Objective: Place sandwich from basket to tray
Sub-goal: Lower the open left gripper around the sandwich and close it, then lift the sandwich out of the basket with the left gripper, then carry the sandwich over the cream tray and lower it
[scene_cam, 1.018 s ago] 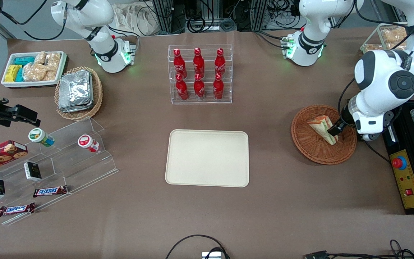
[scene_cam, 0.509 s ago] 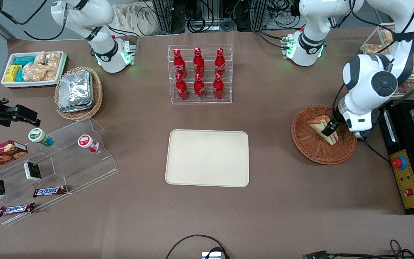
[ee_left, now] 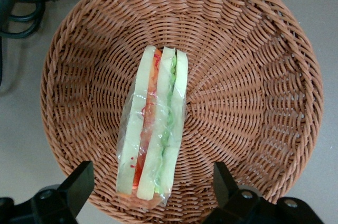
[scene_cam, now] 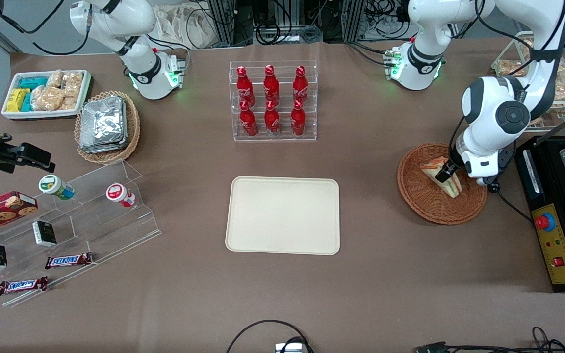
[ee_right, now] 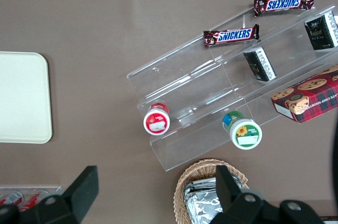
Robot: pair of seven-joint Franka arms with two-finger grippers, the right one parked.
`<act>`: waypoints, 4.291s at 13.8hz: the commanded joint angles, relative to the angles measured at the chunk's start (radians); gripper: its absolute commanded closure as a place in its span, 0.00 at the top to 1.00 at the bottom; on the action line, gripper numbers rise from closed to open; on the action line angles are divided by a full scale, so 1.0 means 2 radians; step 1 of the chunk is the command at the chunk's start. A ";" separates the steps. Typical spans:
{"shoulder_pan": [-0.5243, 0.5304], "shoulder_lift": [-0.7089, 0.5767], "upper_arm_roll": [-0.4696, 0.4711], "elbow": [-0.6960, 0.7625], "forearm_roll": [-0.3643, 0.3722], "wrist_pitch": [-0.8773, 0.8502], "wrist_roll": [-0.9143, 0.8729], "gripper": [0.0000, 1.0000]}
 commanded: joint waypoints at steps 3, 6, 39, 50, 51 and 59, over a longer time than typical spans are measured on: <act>0.007 0.004 -0.001 -0.035 0.012 0.058 -0.013 1.00; 0.008 0.014 -0.001 -0.044 0.012 0.077 -0.013 1.00; 0.007 -0.049 -0.129 0.076 0.030 -0.053 0.348 0.10; -0.122 0.117 -0.134 0.257 0.030 -0.092 0.187 0.07; -0.128 0.128 -0.134 0.267 0.030 -0.092 0.185 0.07; -0.168 0.202 -0.133 0.309 0.033 -0.089 0.159 0.11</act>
